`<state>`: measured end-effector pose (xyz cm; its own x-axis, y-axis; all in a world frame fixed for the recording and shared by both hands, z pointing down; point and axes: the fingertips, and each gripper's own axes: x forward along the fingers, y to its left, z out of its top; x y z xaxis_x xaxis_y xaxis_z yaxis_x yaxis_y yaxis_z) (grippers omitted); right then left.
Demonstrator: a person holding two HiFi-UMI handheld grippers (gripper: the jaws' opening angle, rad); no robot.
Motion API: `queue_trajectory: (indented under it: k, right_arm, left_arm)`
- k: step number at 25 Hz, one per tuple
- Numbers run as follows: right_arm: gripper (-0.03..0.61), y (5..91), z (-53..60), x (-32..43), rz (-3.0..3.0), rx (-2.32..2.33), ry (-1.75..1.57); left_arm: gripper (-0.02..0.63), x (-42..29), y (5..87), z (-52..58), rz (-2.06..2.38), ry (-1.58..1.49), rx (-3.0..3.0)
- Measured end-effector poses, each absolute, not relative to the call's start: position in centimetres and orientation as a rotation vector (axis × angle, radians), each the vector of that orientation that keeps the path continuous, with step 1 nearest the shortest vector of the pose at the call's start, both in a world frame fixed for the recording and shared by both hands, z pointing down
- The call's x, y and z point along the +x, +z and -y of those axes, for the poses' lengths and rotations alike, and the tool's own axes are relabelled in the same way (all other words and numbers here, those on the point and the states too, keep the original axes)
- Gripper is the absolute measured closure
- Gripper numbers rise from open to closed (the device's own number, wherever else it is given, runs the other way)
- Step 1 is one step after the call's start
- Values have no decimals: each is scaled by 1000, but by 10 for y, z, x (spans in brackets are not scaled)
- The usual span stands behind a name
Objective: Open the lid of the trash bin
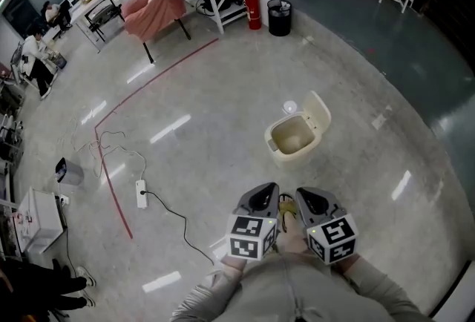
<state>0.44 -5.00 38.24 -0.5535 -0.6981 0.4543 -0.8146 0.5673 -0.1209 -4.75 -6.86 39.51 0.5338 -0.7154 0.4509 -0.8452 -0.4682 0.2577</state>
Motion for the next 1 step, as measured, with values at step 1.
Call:
queue_trajectory:
  k: [1]
  right_arm:
    - [580,382,49,4,2446,1233,454]
  left_arm:
    - [609,-48,395,67,1269,388,2326]
